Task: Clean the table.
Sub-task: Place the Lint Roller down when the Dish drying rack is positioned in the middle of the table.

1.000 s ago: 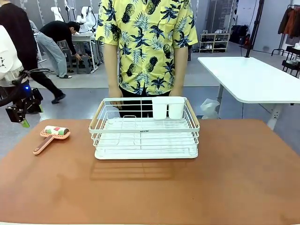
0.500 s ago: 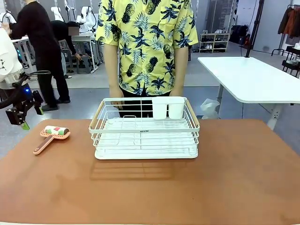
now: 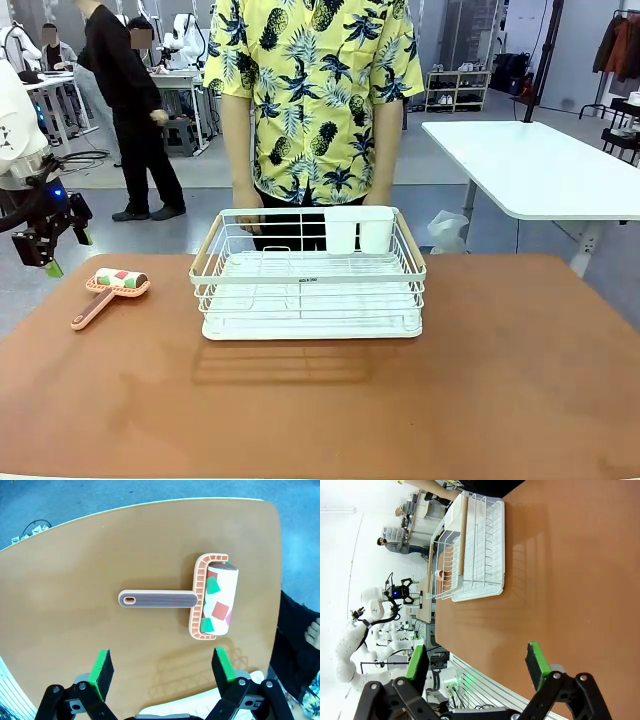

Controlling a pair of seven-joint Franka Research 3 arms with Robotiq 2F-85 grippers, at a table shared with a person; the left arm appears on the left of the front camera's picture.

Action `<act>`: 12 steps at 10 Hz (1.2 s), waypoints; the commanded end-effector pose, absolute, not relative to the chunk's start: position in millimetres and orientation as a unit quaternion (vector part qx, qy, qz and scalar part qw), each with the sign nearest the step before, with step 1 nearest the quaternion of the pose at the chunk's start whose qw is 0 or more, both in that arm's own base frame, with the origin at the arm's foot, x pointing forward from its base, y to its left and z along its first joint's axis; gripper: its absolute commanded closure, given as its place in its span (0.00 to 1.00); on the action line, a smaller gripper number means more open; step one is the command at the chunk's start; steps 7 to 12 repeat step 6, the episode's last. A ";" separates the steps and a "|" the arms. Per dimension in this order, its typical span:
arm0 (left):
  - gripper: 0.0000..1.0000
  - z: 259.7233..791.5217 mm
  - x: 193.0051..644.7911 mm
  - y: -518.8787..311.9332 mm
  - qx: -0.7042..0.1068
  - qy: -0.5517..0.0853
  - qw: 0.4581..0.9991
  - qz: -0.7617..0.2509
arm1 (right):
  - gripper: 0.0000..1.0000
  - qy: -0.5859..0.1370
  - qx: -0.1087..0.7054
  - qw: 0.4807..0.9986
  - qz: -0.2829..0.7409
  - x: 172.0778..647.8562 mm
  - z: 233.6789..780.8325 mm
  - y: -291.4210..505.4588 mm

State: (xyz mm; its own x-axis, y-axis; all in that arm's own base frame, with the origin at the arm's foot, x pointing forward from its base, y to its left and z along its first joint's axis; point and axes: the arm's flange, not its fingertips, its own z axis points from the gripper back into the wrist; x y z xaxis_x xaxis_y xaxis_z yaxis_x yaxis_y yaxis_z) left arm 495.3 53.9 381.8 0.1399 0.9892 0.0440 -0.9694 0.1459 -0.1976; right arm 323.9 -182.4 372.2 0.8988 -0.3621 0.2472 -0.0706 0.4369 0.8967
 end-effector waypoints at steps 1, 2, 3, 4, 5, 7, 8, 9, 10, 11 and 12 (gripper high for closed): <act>0.00 382.8 491.5 54.3 -0.058 -0.083 0.753 0.651 | 0.00 -0.209 0.528 0.818 -0.089 322.7 374.8 -181.4; 0.00 382.8 491.5 54.3 -0.058 -0.083 0.753 0.651 | 0.00 -0.209 0.528 0.818 -0.089 322.7 374.8 -181.4; 0.00 382.8 491.5 54.3 -0.058 -0.083 0.753 0.651 | 0.00 -0.209 0.528 0.818 -0.089 322.7 374.8 -181.4; 0.00 382.8 491.5 54.3 -0.058 -0.083 0.753 0.651 | 0.00 -0.209 0.528 0.818 -0.089 322.7 374.8 -181.4; 0.00 382.8 491.5 54.3 -0.058 -0.083 0.753 0.651 | 0.00 -0.209 0.528 0.818 -0.089 322.7 374.8 -181.4; 0.00 382.8 491.5 54.3 -0.058 -0.083 0.753 0.651 | 0.00 -0.209 0.528 0.818 -0.089 322.7 374.8 -181.4; 0.00 382.8 491.5 54.3 -0.058 -0.083 0.753 0.651 | 0.00 -0.209 0.528 0.818 -0.089 322.7 374.8 -181.4; 0.00 382.8 491.5 54.3 -0.058 -0.083 0.753 0.651 | 0.00 -0.209 0.528 0.818 -0.089 322.7 374.8 -181.4; 0.00 382.8 491.5 54.3 -0.058 -0.083 0.753 0.651 | 0.00 -0.209 0.528 0.818 -0.089 322.7 374.8 -181.4; 0.00 382.8 491.5 54.3 -0.058 -0.083 0.753 0.651 | 0.00 -0.209 0.528 0.818 -0.089 322.7 374.8 -181.4; 0.00 382.8 491.5 54.3 -0.058 -0.083 0.753 0.651 | 0.00 -0.209 0.528 0.818 -0.089 322.7 374.8 -181.4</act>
